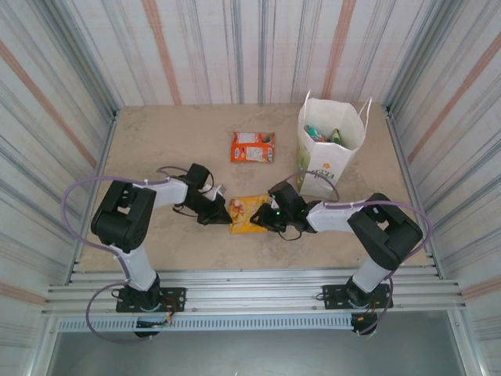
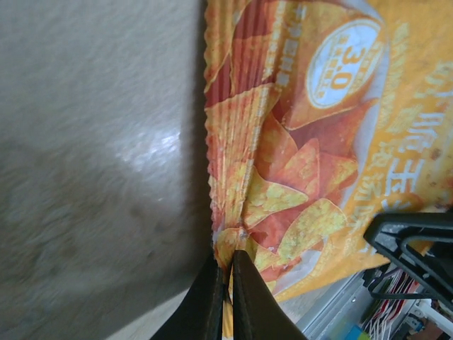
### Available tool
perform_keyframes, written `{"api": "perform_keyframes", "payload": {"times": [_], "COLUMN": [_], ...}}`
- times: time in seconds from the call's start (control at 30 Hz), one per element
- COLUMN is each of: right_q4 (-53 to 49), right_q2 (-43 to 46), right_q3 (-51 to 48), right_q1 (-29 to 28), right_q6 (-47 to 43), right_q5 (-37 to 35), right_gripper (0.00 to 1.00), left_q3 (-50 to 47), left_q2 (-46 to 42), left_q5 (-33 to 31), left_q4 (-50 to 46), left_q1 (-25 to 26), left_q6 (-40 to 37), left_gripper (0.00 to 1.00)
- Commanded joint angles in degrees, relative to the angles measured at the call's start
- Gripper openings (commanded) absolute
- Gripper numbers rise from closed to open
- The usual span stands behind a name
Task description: Place the snacks into the paper bag
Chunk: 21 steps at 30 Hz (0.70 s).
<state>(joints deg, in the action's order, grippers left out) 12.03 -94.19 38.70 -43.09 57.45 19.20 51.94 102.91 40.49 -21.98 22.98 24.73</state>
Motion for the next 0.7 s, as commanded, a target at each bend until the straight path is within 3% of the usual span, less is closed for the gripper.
{"api": "perform_keyframes", "payload": {"times": [0.0, 0.13, 0.3, 0.5, 0.67], "right_q4": [4.02, 0.99, -7.01, -20.61, -33.37], "right_q2": [0.85, 5.01, 12.47, 23.08, 33.51], "right_q3": [-0.57, -1.42, -0.63, 3.69, 10.99], "right_q1": [-0.3, -0.33, -0.33, 0.91, 5.17], "right_q6": [-0.12, -1.52, -5.53, -11.93, -18.67], "right_q5": [0.83, -2.3, -6.22, -9.67, -12.79], "right_gripper": [0.33, 0.21, 0.09, 0.08, 0.08], "left_q3": [0.1, 1.2, 4.03, 10.59, 18.85], "left_q2": [2.93, 1.65, -1.96, -8.18, -12.54], "left_q5": [-5.29, -6.23, -8.24, -10.28, -12.06], "left_q4": [-1.62, -2.77, -6.22, -10.7, -12.58], "left_q1": [1.23, 1.45, 1.41, 1.45, 1.62], "left_q6": [-0.1, 0.01, -0.4, -0.43, -1.68], "left_gripper": [0.11, 0.14, 0.29, 0.5, 0.57]}}
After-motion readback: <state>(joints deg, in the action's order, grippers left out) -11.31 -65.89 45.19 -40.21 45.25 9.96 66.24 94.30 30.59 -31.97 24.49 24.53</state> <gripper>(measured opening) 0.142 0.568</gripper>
